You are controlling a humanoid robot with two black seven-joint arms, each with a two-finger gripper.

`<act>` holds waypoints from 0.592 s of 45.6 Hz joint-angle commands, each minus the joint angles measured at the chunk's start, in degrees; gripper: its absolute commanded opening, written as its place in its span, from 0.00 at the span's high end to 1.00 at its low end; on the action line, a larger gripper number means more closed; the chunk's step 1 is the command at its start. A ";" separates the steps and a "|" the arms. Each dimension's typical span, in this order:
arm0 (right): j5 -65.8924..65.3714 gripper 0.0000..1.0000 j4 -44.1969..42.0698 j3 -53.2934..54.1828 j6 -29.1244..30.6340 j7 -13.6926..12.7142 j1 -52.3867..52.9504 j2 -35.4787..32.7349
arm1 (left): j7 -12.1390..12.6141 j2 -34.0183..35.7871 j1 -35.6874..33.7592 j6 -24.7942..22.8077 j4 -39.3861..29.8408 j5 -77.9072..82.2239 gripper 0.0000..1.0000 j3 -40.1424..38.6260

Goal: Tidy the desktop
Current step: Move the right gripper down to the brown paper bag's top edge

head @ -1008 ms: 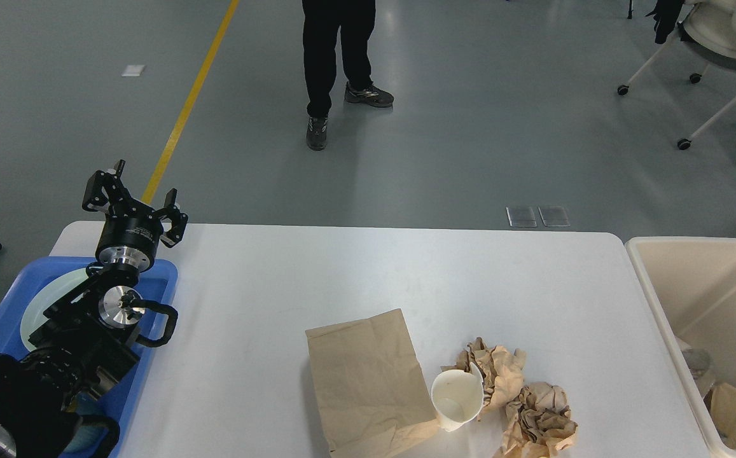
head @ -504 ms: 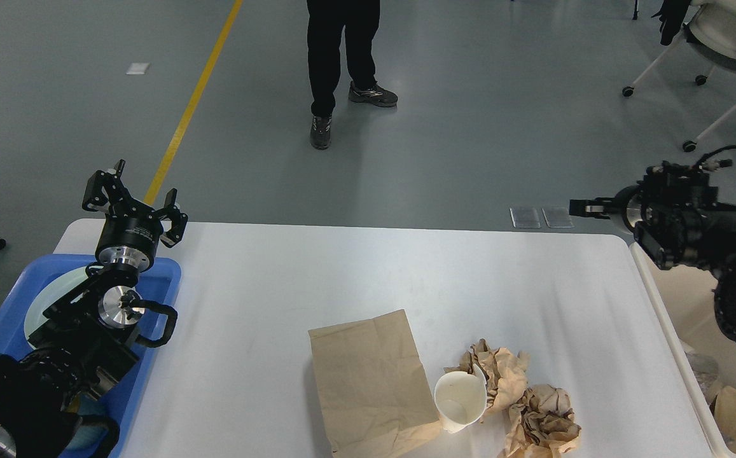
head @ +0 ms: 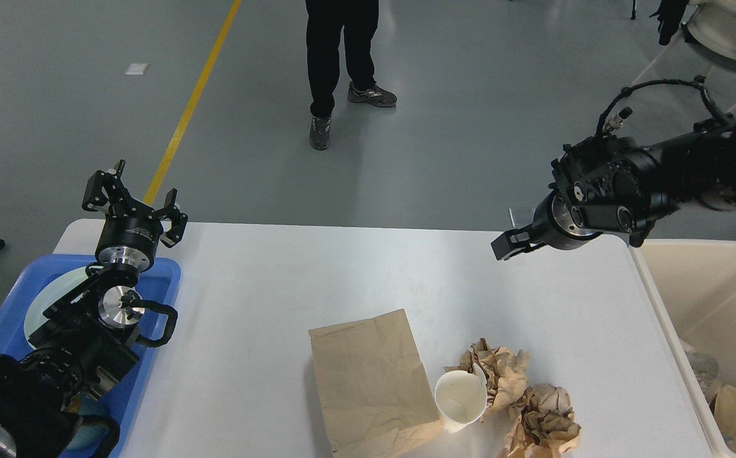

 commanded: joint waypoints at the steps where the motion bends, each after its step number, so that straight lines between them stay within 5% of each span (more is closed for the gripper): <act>1: 0.06 0.00 7.61 3.65 3.49 0.19 6.91 0.21 | 0.00 -0.01 0.00 0.00 0.00 -0.03 0.04 0.00; 18: 0.50 0.00 12.10 22.02 24.76 -0.34 18.43 -6.47 | 0.00 -0.01 0.00 0.00 0.00 0.06 0.04 0.00; 27: 0.85 0.00 11.75 23.25 25.39 -0.52 17.74 -6.38 | 0.00 -0.01 0.00 0.00 0.00 -0.03 0.04 0.00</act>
